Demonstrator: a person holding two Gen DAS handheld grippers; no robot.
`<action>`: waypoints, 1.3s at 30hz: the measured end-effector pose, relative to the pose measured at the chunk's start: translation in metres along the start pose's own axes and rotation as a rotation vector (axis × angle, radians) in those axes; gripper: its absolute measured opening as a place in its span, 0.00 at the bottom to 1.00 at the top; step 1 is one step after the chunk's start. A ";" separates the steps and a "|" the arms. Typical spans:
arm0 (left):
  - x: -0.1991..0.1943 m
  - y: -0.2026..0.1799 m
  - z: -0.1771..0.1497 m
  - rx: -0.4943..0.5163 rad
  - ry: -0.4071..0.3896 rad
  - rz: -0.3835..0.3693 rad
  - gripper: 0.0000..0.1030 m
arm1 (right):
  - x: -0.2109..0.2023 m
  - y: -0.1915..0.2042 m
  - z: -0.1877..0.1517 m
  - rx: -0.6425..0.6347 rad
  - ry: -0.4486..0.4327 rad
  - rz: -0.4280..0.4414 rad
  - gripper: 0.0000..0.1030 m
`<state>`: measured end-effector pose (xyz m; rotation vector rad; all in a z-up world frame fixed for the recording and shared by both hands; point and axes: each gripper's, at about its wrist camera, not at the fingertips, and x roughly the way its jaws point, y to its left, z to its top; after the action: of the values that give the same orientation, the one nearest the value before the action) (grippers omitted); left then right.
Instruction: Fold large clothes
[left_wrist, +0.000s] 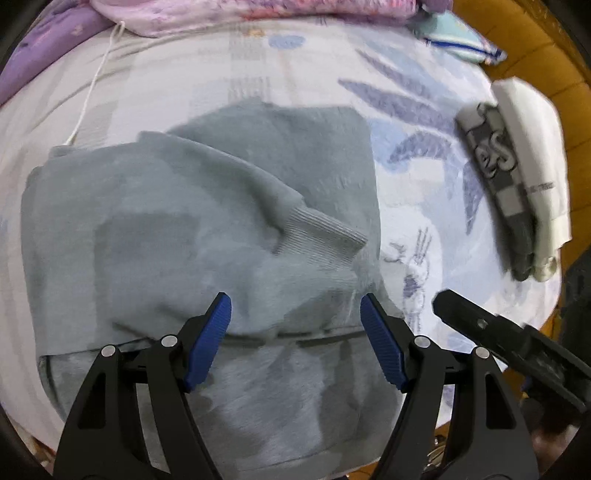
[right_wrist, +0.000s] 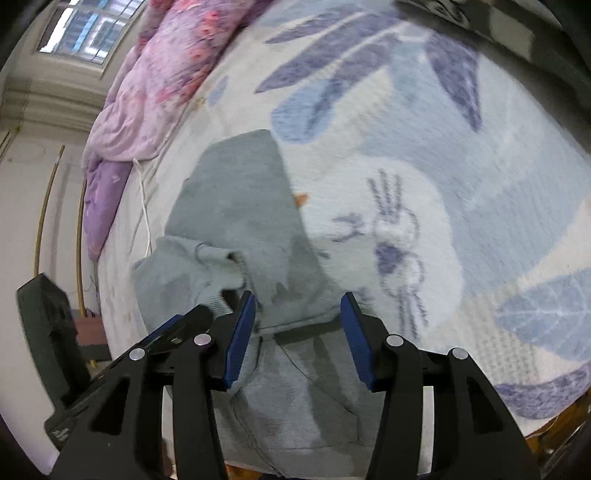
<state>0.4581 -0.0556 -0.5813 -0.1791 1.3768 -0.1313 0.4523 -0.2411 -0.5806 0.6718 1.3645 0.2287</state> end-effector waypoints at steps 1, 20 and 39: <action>0.005 -0.004 0.000 0.007 0.014 0.005 0.74 | 0.000 -0.004 0.000 0.006 0.008 0.005 0.46; -0.074 0.184 -0.005 -0.424 -0.165 -0.102 0.07 | 0.009 0.038 0.010 -0.088 0.035 0.056 0.51; -0.056 0.372 -0.059 -0.790 -0.098 0.073 0.21 | 0.067 0.130 0.035 -0.310 0.037 -0.050 0.52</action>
<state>0.3855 0.3169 -0.6134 -0.7795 1.2747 0.4871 0.5293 -0.1134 -0.5611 0.3762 1.3434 0.4048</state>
